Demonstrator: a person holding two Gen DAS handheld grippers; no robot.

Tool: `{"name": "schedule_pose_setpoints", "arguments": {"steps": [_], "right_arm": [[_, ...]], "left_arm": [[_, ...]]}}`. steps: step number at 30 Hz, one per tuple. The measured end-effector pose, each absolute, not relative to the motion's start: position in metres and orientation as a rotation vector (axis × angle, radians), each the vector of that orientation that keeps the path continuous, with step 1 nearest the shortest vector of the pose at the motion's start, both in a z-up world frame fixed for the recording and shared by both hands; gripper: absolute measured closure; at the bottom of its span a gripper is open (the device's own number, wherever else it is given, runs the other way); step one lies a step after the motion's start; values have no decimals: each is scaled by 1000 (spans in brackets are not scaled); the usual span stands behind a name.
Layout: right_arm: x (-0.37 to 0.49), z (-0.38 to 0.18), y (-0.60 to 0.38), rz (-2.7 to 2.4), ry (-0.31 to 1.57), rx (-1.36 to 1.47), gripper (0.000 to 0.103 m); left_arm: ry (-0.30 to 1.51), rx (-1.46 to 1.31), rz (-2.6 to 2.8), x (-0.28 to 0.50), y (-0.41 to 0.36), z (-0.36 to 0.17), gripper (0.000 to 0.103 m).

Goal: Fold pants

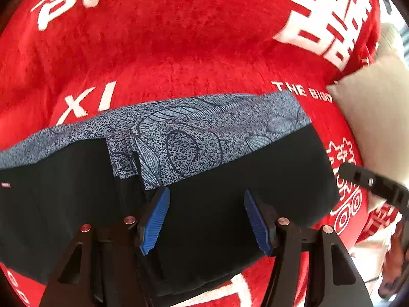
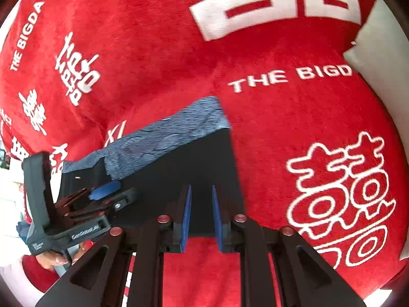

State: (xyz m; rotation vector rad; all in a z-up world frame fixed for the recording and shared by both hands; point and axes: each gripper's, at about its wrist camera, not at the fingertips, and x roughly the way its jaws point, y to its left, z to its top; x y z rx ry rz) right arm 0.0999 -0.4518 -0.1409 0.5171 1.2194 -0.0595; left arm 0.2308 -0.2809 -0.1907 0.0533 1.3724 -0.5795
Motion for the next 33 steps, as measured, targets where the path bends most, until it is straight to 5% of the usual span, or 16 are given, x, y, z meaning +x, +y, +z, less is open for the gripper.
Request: {"name": "schedule_pose_setpoints", "arguments": {"steps": [9, 11, 20, 28, 33], "right_arm": [[107, -182, -448, -71, 1294, 528, 85], [108, -183, -452, -73, 1297, 557, 85], [112, -179, -447, -37, 1319, 508, 80], [125, -176, -420, 10, 1344, 389, 49], [128, -175, -403, 23, 1356, 287, 41]], "left_arm": [[1342, 134, -501, 218, -289, -189, 37], [1332, 147, -450, 217, -290, -184, 16], [1345, 149, -270, 208, -279, -171, 16], [1394, 134, -148, 190, -250, -169, 16], [1409, 95, -89, 179, -234, -165, 16]]}}
